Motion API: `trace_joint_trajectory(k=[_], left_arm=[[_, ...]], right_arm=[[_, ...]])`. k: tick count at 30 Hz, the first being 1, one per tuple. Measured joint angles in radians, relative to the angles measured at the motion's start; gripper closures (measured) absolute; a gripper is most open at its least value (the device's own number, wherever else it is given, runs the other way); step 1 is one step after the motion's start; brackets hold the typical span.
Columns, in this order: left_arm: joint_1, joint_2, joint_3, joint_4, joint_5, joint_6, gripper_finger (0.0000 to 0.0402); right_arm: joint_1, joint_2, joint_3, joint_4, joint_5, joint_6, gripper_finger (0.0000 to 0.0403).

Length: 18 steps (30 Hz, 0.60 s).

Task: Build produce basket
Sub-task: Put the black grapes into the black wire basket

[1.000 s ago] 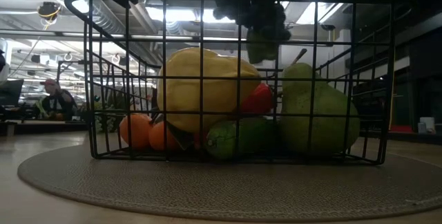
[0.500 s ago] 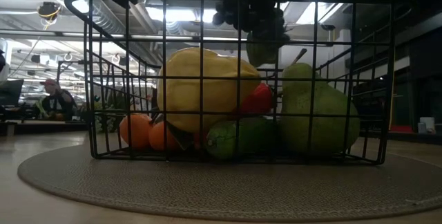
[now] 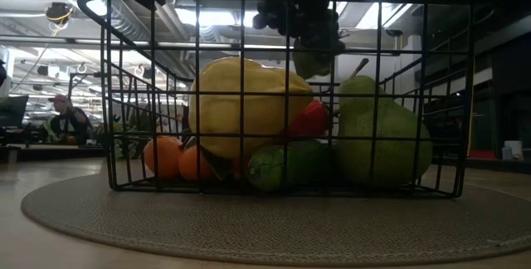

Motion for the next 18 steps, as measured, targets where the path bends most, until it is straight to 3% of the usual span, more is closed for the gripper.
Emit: trace_joint_trajectory(k=[15,18], left_arm=[[0.0,0.0,0.0,0.0,0.0,0.0,0.0256],[0.0,0.0,0.0,0.0,0.0,0.0,0.0256]], right_arm=[[0.019,0.0,0.001,0.008,0.026,0.031,0.0319],[0.021,0.0,0.001,0.003,0.027,0.049,0.03]])
